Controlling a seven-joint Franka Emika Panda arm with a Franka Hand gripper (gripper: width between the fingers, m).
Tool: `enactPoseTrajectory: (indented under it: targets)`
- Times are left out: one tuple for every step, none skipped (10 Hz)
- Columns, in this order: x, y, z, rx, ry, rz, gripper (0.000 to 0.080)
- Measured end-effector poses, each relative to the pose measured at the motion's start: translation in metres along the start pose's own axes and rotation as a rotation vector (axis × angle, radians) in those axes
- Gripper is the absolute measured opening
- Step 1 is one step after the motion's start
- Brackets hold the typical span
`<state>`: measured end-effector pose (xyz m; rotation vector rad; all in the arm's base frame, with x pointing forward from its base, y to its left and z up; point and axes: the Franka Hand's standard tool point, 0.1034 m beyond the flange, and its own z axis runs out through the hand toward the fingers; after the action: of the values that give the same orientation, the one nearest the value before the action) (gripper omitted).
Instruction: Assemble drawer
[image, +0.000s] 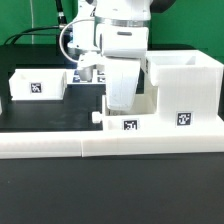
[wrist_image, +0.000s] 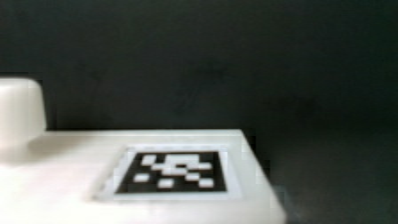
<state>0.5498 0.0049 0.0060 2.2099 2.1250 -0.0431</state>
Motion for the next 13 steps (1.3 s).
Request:
enactPoseTrajectory:
  targets:
    - [-0.0001,0.0,0.0,0.0,0.0,0.0,0.0042]
    - [0.0001,0.0,0.0,0.0,-0.001,-0.005,0.0042]
    - [0.0007,0.0007,-0.0004,-0.003,-0.009,-0.035,0.0042]
    - [0.0031,0.0019,-0.0012,-0.009,-0.021,-0.068,0.0042]
    - [0.0033,0.0017,-0.0014,-0.011,-0.028,-0.072,0.0042]
    - [-0.0022,0.0011,-0.0008,-0.01,-0.025,-0.052,0.0042]
    - [-0.0024,0.0013,-0.0009,-0.011,-0.027,-0.057,0.0042]
    - [-0.0022,0.0012,-0.0009,-0.011,-0.027,-0.057,0.0042]
    - [-0.0011,0.0012,-0.0009,-0.011,-0.026,-0.054,0.0042]
    - [0.0053,0.0013,-0.0013,-0.013,-0.023,-0.053,0.0042]
    - [0.0055,0.0018,-0.0017,-0.01,-0.027,-0.054,0.0042]
    - [0.0051,0.0022,-0.0023,0.006,-0.034,-0.056,0.0042]
    - [0.0041,0.0017,-0.002,0.009,-0.035,-0.054,0.0042]
